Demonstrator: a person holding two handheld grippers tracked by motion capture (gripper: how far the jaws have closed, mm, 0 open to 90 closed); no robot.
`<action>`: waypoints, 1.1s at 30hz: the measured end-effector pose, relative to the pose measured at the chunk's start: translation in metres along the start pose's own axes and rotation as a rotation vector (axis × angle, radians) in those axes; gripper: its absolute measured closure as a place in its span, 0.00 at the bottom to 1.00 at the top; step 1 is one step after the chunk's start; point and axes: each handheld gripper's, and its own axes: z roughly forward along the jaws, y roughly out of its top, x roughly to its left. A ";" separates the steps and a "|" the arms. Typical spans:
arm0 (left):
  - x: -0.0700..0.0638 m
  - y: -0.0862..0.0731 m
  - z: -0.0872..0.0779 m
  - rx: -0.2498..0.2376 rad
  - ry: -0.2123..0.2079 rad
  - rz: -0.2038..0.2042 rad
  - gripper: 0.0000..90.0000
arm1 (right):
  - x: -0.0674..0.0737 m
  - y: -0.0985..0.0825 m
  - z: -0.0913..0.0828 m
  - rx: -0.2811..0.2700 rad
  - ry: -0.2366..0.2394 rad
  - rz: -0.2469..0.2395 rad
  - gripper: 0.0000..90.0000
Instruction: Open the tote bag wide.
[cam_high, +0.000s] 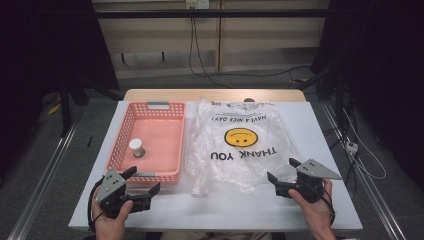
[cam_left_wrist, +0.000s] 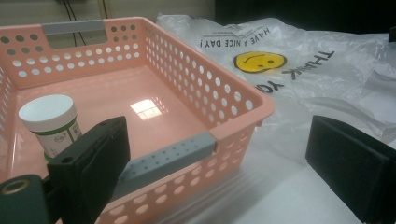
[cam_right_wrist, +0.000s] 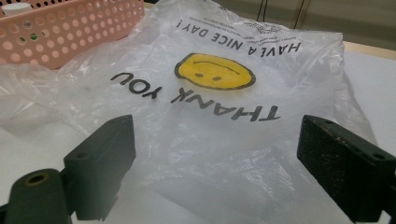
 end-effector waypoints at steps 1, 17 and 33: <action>0.000 0.000 0.000 0.003 -0.004 0.006 0.07 | 0.000 0.000 0.000 0.001 -0.002 -0.001 0.12; 0.000 0.001 0.003 0.031 0.001 0.036 0.07 | 0.012 0.004 0.005 0.034 0.054 -0.032 0.09; 0.001 0.000 0.000 0.026 -0.010 0.046 0.07 | 0.032 0.019 0.029 0.123 0.146 -0.093 0.07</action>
